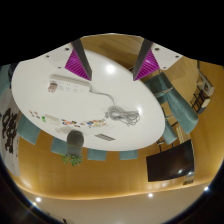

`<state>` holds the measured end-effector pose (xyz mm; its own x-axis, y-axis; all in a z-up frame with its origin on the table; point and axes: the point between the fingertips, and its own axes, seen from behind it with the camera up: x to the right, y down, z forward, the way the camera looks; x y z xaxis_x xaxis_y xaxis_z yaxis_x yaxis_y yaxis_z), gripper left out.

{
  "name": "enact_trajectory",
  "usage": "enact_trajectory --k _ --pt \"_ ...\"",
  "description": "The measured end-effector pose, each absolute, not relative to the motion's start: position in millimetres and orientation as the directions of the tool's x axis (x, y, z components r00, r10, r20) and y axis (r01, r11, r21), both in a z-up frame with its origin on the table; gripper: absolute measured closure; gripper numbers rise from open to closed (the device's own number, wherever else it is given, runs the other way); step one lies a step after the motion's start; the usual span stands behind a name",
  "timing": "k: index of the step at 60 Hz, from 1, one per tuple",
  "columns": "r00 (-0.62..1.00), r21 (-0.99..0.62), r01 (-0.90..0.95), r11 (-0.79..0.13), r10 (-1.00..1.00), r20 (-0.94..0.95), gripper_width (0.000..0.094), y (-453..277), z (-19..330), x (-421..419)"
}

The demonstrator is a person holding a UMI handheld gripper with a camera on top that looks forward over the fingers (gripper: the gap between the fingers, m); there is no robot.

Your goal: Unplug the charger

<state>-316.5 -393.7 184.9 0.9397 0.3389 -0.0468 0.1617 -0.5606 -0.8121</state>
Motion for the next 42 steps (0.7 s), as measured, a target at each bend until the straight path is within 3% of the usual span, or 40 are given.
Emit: enact_trajectory --k 11,29,42 --pt "0.950 -0.787 0.171 -0.593 0.310 -0.028 0.0062 -401 157 -293" --pt "0.995 -0.744 0.079 -0.663 0.097 0.020 0.0064 -388 68 -166" --pt "0.998 -0.835 -0.012 -0.551 -0.055 0.022 0.0069 -282 59 -91"
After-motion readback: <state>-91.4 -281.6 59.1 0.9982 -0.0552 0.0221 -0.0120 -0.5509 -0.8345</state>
